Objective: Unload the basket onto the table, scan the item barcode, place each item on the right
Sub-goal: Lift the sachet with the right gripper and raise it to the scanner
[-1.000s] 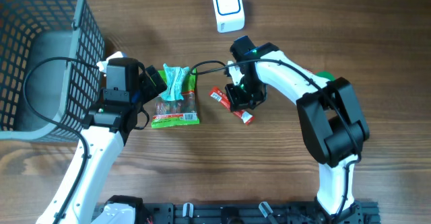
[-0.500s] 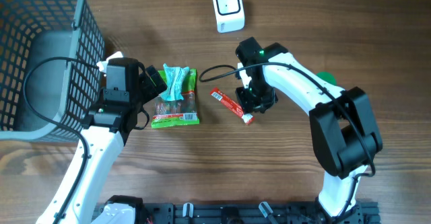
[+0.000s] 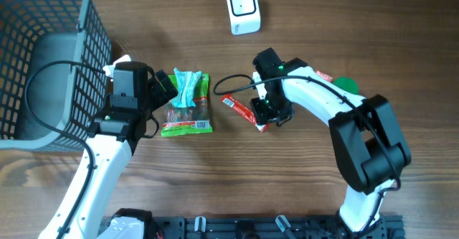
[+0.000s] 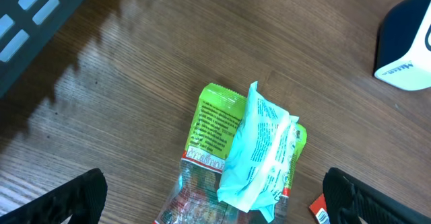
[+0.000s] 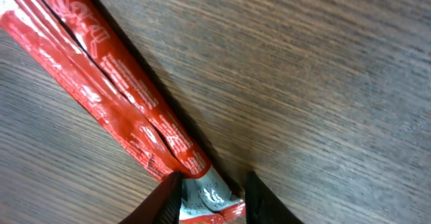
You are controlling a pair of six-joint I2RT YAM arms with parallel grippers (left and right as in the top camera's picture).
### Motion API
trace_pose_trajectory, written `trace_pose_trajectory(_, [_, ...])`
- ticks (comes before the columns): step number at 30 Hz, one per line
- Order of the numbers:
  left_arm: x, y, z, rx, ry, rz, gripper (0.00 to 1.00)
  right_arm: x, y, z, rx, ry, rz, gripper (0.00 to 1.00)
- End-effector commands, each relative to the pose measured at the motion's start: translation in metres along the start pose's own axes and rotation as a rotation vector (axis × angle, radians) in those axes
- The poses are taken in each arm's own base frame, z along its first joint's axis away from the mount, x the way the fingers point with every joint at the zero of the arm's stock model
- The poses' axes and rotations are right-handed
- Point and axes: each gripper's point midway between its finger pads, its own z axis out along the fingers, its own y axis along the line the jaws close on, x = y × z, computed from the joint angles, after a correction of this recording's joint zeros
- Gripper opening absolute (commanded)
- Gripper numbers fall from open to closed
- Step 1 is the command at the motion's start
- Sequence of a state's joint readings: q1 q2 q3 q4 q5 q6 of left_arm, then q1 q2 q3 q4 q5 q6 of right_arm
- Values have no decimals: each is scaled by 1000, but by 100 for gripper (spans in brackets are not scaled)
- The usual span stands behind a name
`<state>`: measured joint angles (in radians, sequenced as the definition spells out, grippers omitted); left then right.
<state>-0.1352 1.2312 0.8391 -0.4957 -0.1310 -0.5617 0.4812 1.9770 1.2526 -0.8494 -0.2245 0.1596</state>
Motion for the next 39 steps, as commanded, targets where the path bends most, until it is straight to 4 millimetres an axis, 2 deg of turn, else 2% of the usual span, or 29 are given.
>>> trace_pose_trajectory(1, [-6, 0, -2, -2, -17, 6, 100, 17, -8, 25, 13, 41, 6, 18])
trace_pose_trajectory(2, [-6, 0, -2, -2, -18, 6, 100, 19, -9, 27, 13, 44, 7, 6])
trace_pose_trajectory(4, [-6, 0, -2, -2, -17, 6, 100, 17, -8, 24, 12, 33, 4, 4])
trace_pose_trajectory(6, [-6, 0, -2, -2, -17, 6, 100, 10, -4, 9, 4, -20, -10, 4])
trace_pose_trajectory(8, [-6, 0, -2, -3, -18, 6, 100, -1, 3, -21, 0, -120, -33, 4])
trace_pose_trajectory(11, [-6, 0, -2, -2, -17, 6, 100, -16, 22, -97, -28, -359, -111, 4])
trace_pose_trajectory(14, [-6, 0, -2, -3, -18, 6, 100, -8, 39, -155, -64, -516, -199, 4])
trace_pose_trajectory(16, [-6, 0, -2, -3, -18, 6, 100, -2, 45, -179, -79, -582, -222, 4])
trace_pose_trajectory(22, [-6, 0, -2, -3, -18, 6, 100, 10, 69, -213, -189, -671, -299, 4])
trace_pose_trajectory(25, [-6, 0, -2, -3, -18, 6, 100, 19, 69, -244, -171, -767, -292, 4])
trace_pose_trajectory(28, [-6, 0, -2, -3, -18, 6, 100, 29, 68, -250, -170, -777, -294, 4])
trace_pose_trajectory(30, [-6, 0, -2, -3, -18, 6, 100, 31, 66, -244, -166, -745, -286, 4])
trace_pose_trajectory(31, [-6, 0, -2, -2, -18, 6, 100, 31, 62, -238, -149, -725, -274, 4])
trace_pose_trajectory(33, [-6, 0, -2, -2, -18, 6, 100, 23, 42, -220, -48, -672, -220, 4])
trace_pose_trajectory(35, [-6, 0, -2, -2, -17, 6, 100, 3, 24, -212, 51, -683, -155, 4])
trace_pose_trajectory(37, [-6, 0, -2, -2, -17, 6, 100, -9, 6, -221, 167, -673, -106, 4])
trace_pose_trajectory(39, [-6, 0, -2, -3, -18, 6, 100, -22, -7, -252, 288, -700, -70, 4])
